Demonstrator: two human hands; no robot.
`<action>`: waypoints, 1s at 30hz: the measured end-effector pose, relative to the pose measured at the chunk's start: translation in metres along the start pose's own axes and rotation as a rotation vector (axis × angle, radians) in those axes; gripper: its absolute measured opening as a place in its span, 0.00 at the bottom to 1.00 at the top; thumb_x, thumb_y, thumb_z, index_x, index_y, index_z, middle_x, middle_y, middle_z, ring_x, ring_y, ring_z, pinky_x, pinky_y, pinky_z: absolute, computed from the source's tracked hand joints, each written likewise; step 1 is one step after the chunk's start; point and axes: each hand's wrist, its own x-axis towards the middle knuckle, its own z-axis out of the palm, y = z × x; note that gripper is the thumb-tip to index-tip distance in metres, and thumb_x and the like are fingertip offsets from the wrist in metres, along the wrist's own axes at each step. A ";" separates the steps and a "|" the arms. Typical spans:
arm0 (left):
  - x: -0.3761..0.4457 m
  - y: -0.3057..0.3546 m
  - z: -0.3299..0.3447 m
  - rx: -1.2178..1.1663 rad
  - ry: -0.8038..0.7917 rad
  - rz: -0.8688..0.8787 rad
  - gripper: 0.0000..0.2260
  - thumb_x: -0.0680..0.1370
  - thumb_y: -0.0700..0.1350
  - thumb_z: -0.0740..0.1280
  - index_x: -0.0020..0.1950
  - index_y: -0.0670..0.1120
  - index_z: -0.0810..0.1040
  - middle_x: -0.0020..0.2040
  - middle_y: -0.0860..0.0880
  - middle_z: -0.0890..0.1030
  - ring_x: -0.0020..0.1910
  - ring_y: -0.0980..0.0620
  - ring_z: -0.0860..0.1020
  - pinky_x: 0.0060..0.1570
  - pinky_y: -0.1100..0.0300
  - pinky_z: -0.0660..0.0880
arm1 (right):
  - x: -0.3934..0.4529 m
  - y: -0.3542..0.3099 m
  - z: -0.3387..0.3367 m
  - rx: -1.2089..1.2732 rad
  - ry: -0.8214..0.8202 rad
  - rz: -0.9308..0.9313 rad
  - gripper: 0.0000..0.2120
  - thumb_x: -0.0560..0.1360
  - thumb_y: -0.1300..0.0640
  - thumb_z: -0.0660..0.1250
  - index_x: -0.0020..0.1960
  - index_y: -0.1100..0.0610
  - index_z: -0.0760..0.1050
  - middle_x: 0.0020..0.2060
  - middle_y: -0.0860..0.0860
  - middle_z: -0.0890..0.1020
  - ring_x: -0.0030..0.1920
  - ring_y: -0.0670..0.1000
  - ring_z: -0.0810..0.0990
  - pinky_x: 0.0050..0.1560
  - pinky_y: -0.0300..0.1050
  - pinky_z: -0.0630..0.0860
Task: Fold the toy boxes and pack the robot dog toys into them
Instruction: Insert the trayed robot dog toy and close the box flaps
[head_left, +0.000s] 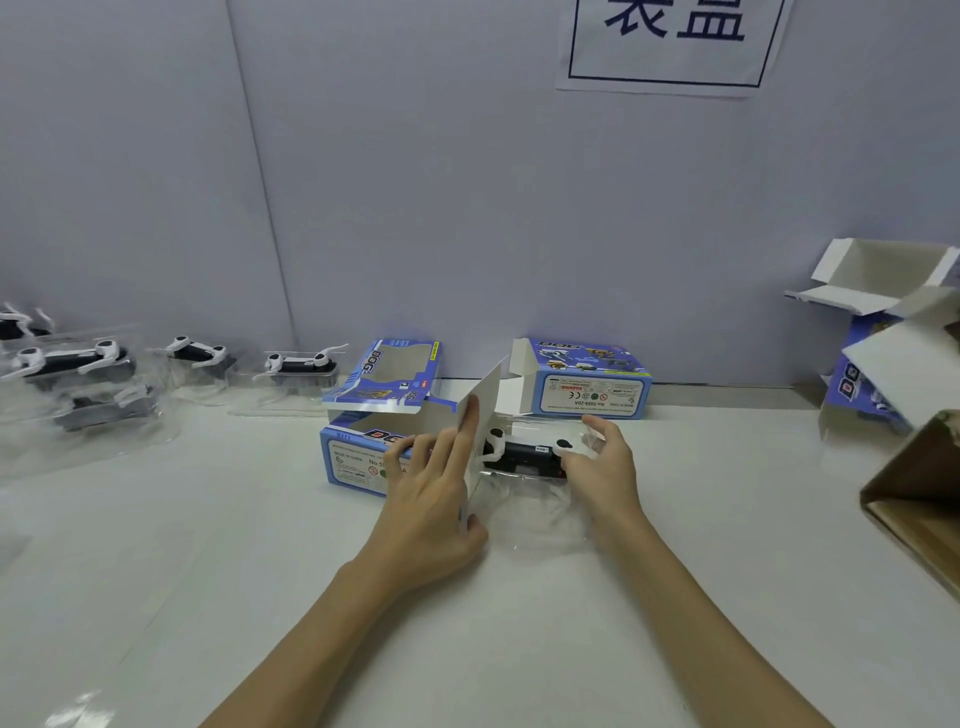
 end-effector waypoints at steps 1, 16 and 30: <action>0.000 0.000 0.000 -0.003 -0.015 -0.001 0.57 0.64 0.51 0.69 0.85 0.49 0.39 0.62 0.59 0.65 0.64 0.52 0.67 0.71 0.52 0.54 | 0.000 0.000 0.000 0.009 0.006 0.003 0.29 0.75 0.68 0.69 0.74 0.51 0.71 0.72 0.58 0.74 0.69 0.57 0.76 0.70 0.59 0.75; 0.004 0.004 0.010 0.087 0.036 0.010 0.56 0.64 0.48 0.73 0.86 0.46 0.45 0.65 0.55 0.72 0.63 0.49 0.72 0.68 0.43 0.65 | -0.001 0.001 0.002 0.026 -0.005 0.025 0.27 0.77 0.67 0.66 0.71 0.47 0.70 0.71 0.55 0.74 0.63 0.56 0.78 0.66 0.57 0.77; 0.003 -0.013 -0.004 -0.119 0.020 0.021 0.49 0.70 0.50 0.69 0.86 0.54 0.45 0.79 0.72 0.51 0.67 0.59 0.67 0.71 0.62 0.50 | 0.005 -0.012 -0.023 -0.445 -0.209 -0.162 0.32 0.75 0.64 0.70 0.76 0.52 0.65 0.72 0.53 0.72 0.68 0.56 0.73 0.64 0.46 0.72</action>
